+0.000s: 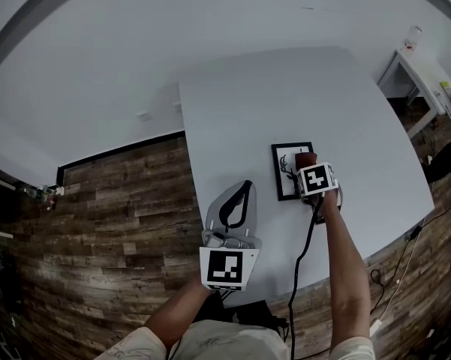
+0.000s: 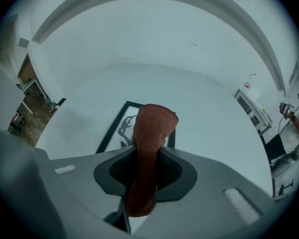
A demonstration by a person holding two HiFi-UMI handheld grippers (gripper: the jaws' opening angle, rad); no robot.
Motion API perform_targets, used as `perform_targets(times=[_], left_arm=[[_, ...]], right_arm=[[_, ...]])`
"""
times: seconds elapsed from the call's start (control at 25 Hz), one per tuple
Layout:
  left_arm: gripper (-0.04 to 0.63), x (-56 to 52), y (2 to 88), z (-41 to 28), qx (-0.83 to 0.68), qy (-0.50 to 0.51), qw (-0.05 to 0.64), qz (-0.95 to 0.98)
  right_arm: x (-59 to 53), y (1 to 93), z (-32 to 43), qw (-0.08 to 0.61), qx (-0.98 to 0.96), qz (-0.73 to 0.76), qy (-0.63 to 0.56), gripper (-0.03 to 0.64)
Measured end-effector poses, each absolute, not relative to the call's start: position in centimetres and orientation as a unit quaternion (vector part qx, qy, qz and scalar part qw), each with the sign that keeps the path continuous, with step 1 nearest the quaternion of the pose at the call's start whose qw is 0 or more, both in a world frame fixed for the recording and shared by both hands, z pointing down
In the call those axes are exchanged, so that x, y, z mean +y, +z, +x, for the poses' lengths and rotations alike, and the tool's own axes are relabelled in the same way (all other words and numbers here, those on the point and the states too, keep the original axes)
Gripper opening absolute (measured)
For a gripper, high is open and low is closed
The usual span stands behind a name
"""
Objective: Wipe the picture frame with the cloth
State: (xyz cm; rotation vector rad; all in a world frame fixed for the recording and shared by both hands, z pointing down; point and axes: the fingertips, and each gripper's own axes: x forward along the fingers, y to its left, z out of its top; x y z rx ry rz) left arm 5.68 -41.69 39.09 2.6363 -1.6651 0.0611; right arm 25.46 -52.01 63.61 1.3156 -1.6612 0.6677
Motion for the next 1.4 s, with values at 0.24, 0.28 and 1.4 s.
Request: perform_targets(times=[0.24,0.28,1.4], left_arm=[[0.0,-41.3,38.6,6.3,-0.53,0.009,0.002,0.848],[0.0,-41.3,38.7,6.3,-0.529,0.01,0.002,0.849],[0.0,-40.6,38.4,6.1,-0.524,0.01,-0.001,0.851]], right_arm=[[-51.2,61.7,17.9,0.438,-0.724,0.476,0.238,0.108],[-50.9,62.0,17.2,0.444,-0.726,0.47,0.236,0.109],[-48.4,64.5,30.4,0.433,-0.629,0.588,0.267,0.109]])
